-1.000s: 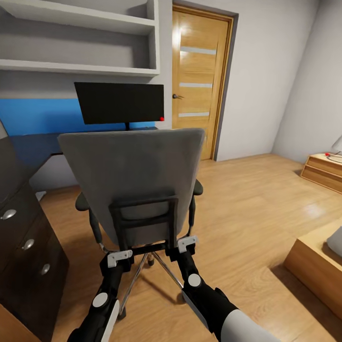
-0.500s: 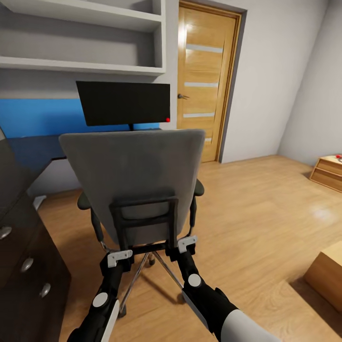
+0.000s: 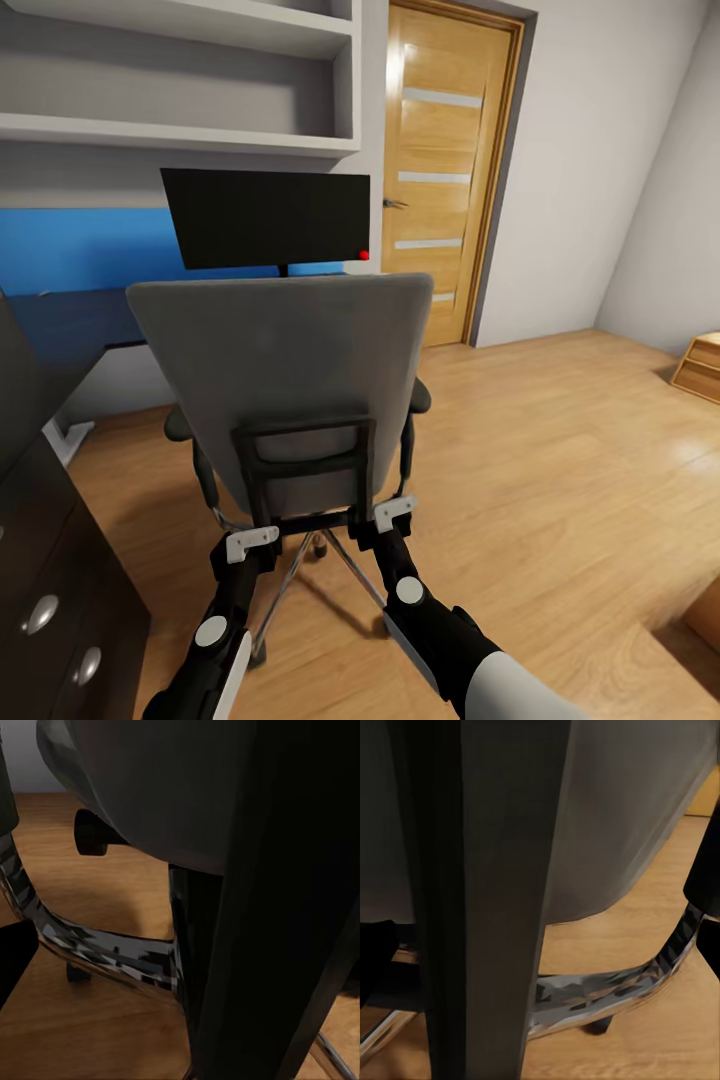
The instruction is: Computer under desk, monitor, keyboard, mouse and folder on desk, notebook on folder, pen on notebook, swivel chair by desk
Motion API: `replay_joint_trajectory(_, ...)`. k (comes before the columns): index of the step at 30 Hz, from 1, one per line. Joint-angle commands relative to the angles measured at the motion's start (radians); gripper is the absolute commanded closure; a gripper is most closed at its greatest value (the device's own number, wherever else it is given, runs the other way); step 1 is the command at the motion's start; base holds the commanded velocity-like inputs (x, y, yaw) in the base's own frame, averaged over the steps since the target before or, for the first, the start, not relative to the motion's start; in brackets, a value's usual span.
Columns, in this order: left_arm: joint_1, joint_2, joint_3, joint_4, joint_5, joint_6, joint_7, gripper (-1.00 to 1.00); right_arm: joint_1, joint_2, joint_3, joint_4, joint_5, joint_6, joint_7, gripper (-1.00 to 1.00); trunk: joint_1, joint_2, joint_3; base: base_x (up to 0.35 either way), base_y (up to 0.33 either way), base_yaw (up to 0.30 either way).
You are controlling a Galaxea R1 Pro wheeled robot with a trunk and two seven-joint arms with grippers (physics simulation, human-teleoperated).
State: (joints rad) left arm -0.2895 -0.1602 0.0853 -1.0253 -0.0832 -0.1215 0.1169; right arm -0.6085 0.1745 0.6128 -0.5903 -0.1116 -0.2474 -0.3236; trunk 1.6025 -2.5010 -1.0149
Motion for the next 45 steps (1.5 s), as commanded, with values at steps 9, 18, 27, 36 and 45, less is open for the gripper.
replay_joint_trajectory(9, 0.000, -0.001, 0.002, 0.001, -0.009, -0.004, 0.003, -1.00, -0.002, 0.000, 0.007, 0.000, 0.000, -0.006, -0.005, -1.00, 0.000, 0.000, -0.001, 0.233, 0.011, 0.000)
replay_joint_trajectory(18, 0.000, -0.001, 0.002, 0.001, -0.009, -0.003, 0.003, -1.00, -0.002, 0.000, 0.007, 0.000, 0.000, -0.006, -0.005, -1.00, 0.000, 0.000, -0.001, 0.257, 0.044, 0.000)
replay_joint_trajectory(27, 0.000, -0.001, 0.002, 0.001, -0.009, -0.002, 0.004, -1.00, -0.002, 0.000, 0.007, 0.000, 0.000, -0.006, -0.005, -1.00, 0.000, 0.000, -0.001, 0.184, 0.002, 0.000)
replay_joint_trajectory(36, 0.000, -0.001, 0.002, 0.002, -0.009, -0.001, 0.004, -1.00, -0.002, 0.000, 0.007, 0.000, 0.000, -0.006, -0.005, -1.00, 0.000, 0.000, -0.001, 0.014, 0.000, 0.000)
replay_joint_trajectory(45, 0.000, -0.001, 0.002, 0.002, -0.009, -0.003, 0.004, -1.00, -0.002, 0.000, 0.007, 0.000, 0.000, -0.006, -0.005, -1.00, 0.000, 0.000, -0.001, 0.035, 0.000, 0.000)
